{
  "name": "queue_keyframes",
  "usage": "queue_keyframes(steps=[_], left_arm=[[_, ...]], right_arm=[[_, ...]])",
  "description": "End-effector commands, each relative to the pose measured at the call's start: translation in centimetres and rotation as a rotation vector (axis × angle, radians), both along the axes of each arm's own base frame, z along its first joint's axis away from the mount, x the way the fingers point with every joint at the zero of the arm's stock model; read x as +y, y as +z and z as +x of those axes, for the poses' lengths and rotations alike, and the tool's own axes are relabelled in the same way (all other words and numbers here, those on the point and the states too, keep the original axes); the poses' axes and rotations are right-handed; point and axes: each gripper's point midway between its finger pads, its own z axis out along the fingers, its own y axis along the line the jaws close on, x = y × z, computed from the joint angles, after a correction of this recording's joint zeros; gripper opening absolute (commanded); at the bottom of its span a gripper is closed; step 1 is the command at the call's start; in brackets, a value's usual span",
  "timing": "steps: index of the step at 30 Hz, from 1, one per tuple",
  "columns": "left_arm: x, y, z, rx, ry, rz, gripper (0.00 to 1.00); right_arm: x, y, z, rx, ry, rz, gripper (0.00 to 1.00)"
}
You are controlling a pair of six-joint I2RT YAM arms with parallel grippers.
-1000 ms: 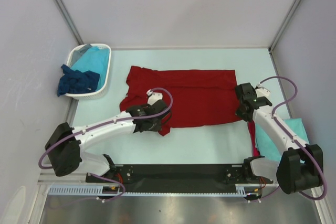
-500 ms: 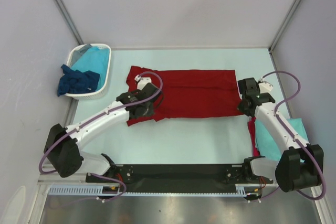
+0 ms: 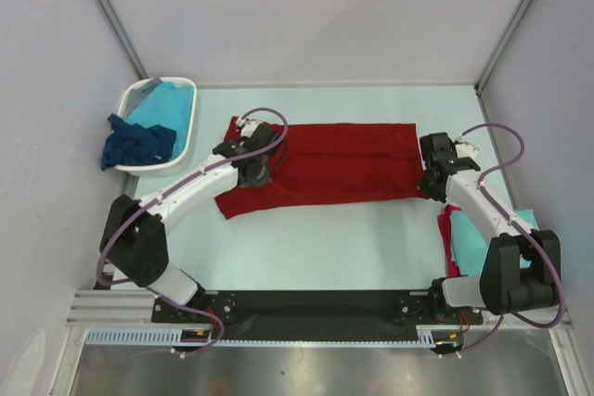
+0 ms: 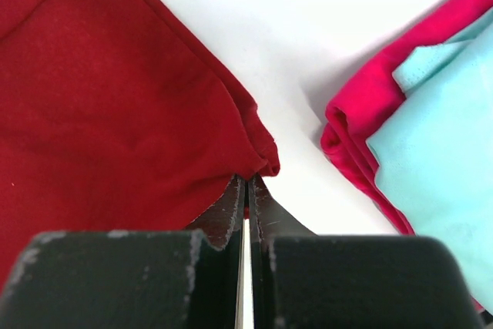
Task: Fold and stack the t-shirts
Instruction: Fold the other side of the tshirt into a rectangle
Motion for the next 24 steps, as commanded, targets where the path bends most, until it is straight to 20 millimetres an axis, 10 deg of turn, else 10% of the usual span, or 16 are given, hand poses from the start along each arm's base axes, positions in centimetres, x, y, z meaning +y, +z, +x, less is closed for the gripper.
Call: queue_keyframes(steps=[1,24], left_arm=[[0.2,2.7,3.8,-0.085,0.026,-0.002,0.0],[3.4,0.1,11.6,-0.038,0.188,0.011,0.0]], right_arm=[[-0.2,1.7,2.8,-0.09,-0.032,0.007,0.0],[0.1,-0.5,10.7,-0.068,-0.064,-0.018,0.0]])
